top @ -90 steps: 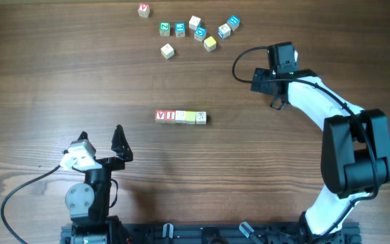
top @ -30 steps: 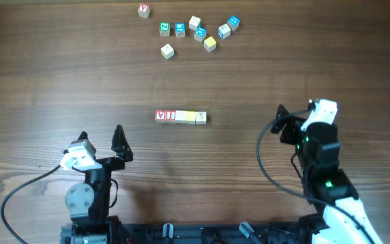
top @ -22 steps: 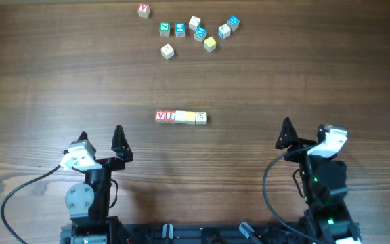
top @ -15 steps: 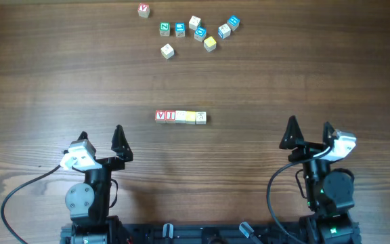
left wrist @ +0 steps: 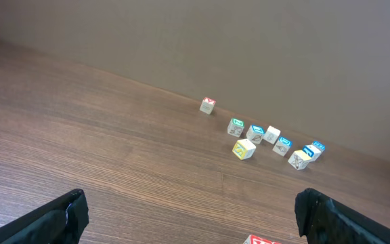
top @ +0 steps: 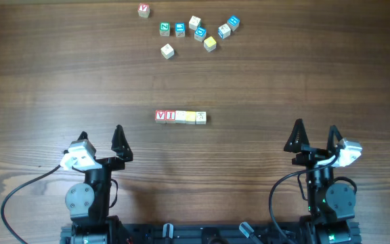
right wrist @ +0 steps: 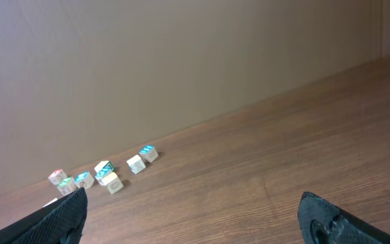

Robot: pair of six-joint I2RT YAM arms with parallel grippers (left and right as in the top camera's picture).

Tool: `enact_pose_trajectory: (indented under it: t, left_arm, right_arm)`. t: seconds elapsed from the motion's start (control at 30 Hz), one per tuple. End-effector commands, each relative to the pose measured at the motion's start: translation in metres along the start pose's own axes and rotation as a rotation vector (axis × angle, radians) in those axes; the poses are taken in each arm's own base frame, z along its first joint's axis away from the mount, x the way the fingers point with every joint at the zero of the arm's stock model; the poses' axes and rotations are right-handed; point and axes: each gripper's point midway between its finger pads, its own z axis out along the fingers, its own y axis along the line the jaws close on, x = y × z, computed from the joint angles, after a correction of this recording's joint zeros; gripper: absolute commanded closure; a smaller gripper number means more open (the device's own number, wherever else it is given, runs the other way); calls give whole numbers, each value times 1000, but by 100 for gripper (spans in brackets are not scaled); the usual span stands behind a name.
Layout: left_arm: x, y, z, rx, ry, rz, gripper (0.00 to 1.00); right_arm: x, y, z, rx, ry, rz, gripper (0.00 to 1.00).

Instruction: Form a horizontal line

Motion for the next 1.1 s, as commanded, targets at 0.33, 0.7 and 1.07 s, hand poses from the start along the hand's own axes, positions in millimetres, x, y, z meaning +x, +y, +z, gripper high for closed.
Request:
enact_pose_trajectory:
  t: [0.33,0.7,1.07]
  left_arm:
    - [1,1,0,-5,2,13,0]
    - [1,1,0,-5,2,13,0]
    - [2,1,0,-5,2,13,0]
  right_arm:
    - [-3,-1,-1,4,-17,-3,0]
    - [-3,-1,-1,4,-17,-3,0]
    - [-3,-1,-1,4,-18,-61,0]
